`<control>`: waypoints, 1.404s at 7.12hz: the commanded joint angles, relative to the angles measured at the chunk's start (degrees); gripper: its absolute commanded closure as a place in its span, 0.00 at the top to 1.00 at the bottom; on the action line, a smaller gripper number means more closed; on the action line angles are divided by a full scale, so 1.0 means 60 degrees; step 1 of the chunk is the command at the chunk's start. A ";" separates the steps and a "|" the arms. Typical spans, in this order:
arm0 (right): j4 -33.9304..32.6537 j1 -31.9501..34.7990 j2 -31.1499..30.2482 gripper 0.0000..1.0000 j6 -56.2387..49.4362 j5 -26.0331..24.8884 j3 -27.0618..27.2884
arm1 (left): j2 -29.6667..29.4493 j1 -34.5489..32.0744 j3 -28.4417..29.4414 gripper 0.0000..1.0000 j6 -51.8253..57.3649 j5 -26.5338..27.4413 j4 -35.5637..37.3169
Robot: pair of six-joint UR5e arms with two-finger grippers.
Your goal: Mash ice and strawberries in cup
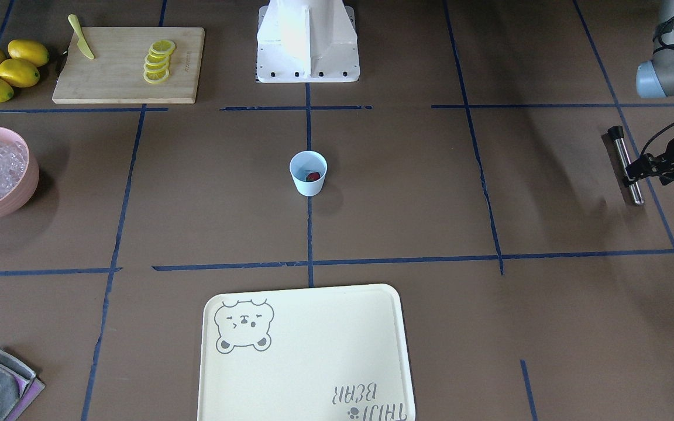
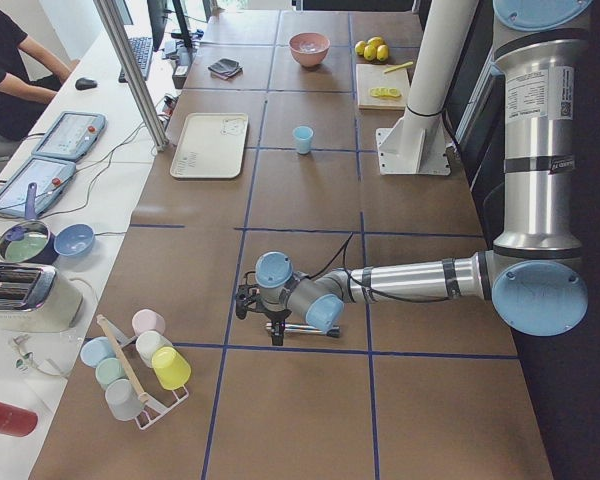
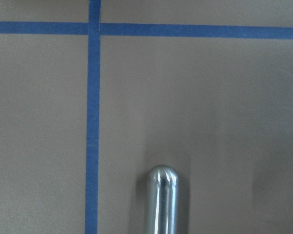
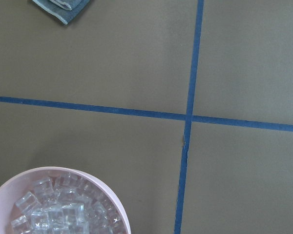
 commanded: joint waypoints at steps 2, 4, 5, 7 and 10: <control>0.0000 -0.0002 0.0000 1.00 0.0000 0.0000 -0.0005 | -0.0091 0.0373 0.0050 1.00 -0.0003 0.0023 -0.0058; 0.0000 -0.0002 0.0058 1.00 0.0000 0.0000 0.0010 | -0.0062 0.0419 0.0079 1.00 0.0026 0.0023 -0.0058; 0.0000 0.0012 0.0059 1.00 0.0000 0.0000 0.0010 | -0.0018 0.0419 0.0093 0.99 0.0041 0.0023 -0.0043; -0.0014 0.0012 0.0073 1.00 0.0000 0.0000 0.0010 | 0.0012 0.0404 0.0108 0.98 0.0056 0.0038 -0.0029; -0.0029 -0.0002 0.0147 1.00 0.0000 0.0015 0.0010 | 0.0012 0.0419 0.0108 0.61 0.0041 0.0330 0.0001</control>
